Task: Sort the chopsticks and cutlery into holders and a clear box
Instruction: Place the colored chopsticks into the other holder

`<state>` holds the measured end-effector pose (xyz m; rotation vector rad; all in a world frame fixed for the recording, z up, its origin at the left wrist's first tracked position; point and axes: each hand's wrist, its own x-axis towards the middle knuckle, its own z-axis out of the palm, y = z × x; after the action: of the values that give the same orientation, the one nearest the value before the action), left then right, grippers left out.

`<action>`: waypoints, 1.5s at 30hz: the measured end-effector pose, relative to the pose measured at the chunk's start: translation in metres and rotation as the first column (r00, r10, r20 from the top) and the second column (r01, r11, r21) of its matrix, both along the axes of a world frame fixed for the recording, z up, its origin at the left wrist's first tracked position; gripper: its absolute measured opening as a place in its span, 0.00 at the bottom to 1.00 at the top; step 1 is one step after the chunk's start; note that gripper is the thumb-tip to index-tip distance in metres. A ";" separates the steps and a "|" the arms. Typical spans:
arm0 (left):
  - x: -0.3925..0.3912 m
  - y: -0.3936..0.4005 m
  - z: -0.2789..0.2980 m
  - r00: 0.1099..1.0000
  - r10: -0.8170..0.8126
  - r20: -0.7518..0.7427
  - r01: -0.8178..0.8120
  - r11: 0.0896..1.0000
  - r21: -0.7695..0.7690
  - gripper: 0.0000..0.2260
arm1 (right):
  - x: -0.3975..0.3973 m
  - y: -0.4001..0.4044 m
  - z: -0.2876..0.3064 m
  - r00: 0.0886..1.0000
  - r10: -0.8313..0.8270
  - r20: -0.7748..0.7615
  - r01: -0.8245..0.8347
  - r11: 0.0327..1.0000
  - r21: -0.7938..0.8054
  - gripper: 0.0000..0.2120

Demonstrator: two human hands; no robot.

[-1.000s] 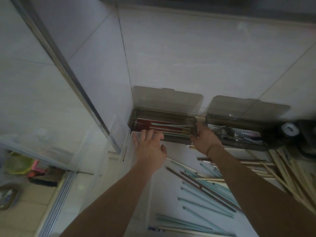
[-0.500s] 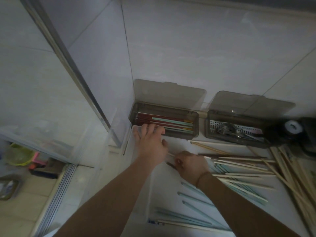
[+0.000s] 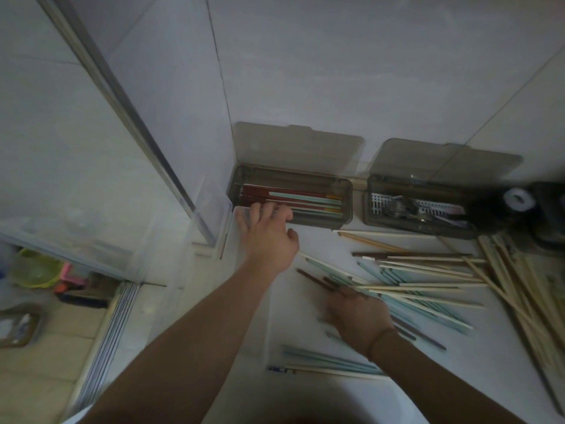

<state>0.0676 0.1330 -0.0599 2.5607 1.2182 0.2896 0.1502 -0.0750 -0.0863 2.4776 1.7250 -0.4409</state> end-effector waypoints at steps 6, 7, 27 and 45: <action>-0.001 0.000 -0.002 1.000 -0.003 -0.015 0.003 1.000 0.013 0.12 | -0.002 0.013 0.015 0.994 -0.066 -0.087 0.076 0.990 0.117 0.06; -0.001 0.000 -0.002 1.000 -0.007 -0.007 0.007 1.000 0.015 0.12 | 0.002 0.021 0.029 0.976 -0.115 -0.187 0.151 0.970 0.192 0.05; -0.001 0.001 0.003 1.000 -0.002 0.014 0.003 0.999 -0.037 0.13 | 0.104 0.143 0.062 -0.106 -0.239 -0.965 0.971 0.183 -0.152 0.06; 0.000 -0.001 0.003 0.999 0.015 0.037 -0.013 0.999 -0.030 0.11 | 0.079 0.091 0.061 0.784 -0.345 -0.516 0.607 0.597 0.524 0.04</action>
<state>0.0676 0.1324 -0.0572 2.5112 1.2184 0.3185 0.2294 0.0158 -0.0250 3.6625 1.4309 -0.3702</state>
